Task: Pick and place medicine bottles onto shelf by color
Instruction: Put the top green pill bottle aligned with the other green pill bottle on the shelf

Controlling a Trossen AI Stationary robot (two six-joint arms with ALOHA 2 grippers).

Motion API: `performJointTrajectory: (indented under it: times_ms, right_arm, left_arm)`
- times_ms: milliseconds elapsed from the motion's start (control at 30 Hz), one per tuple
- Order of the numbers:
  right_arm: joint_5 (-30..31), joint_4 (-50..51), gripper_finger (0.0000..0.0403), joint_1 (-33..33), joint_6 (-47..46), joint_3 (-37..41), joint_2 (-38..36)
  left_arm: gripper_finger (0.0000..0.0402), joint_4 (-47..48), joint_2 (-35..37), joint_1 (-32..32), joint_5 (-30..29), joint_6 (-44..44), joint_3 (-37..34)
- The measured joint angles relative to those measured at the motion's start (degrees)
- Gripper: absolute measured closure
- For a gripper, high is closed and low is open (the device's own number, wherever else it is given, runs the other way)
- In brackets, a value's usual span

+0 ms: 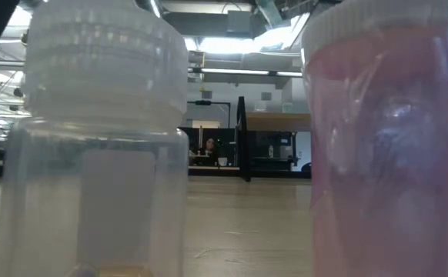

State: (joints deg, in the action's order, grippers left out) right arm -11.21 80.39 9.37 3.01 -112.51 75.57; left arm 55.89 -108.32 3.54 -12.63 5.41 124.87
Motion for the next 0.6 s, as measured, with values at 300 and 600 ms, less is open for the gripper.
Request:
performJointTrajectory:
  times_ms: [300, 600]
  right_arm:
    - [-4.2, 4.2, 0.0231, -4.0, 2.9, 0.0, 0.0]
    - [-5.4, 5.5, 0.0230, -6.6, 4.7, 0.0, 0.0]
  left_arm:
    - [0.0287, 2.8, -9.9, -1.9, 6.9, -1.4, 0.2]
    - [0.0287, 4.7, -17.2, -0.6, 11.8, 0.4, 0.2]
